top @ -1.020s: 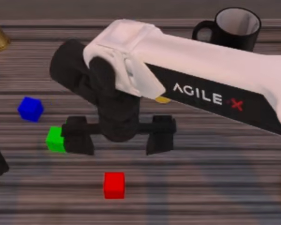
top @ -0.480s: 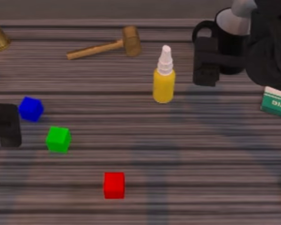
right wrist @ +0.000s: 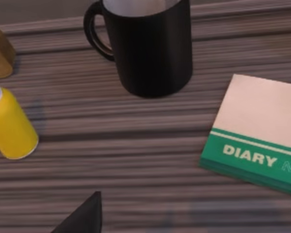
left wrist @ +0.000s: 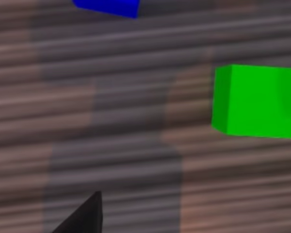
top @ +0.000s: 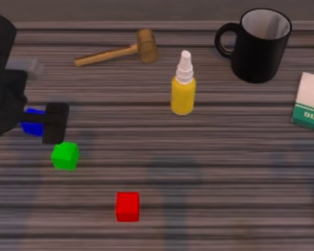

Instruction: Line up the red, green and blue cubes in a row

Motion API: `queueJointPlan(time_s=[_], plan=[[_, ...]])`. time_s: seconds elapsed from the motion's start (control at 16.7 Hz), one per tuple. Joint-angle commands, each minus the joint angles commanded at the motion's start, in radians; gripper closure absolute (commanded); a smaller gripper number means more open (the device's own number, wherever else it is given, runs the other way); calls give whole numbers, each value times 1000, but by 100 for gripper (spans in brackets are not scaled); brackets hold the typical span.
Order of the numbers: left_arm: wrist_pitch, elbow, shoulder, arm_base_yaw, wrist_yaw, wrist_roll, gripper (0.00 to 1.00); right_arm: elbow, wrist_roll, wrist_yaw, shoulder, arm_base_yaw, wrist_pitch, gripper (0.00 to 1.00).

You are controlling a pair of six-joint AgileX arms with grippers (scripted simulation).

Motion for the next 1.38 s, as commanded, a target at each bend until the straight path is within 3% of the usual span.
queueJointPlan(time_s=[0.3, 0.6, 1.08, 1.38], plan=[[-171, 238, 300, -45, 0, -17, 0, -349, -154, -78, -337, -163, 256, 0], [-253, 377, 463, -70, -2, -26, 0, -520, -223, -141, -528, -250, 417, 0], [-244, 381, 485, -68, -2, -25, 0, -531, -227, -146, -543, -256, 429, 0], [-79, 285, 550, -69, -2, -24, 0, -531, -227, -146, -543, -256, 429, 0]])
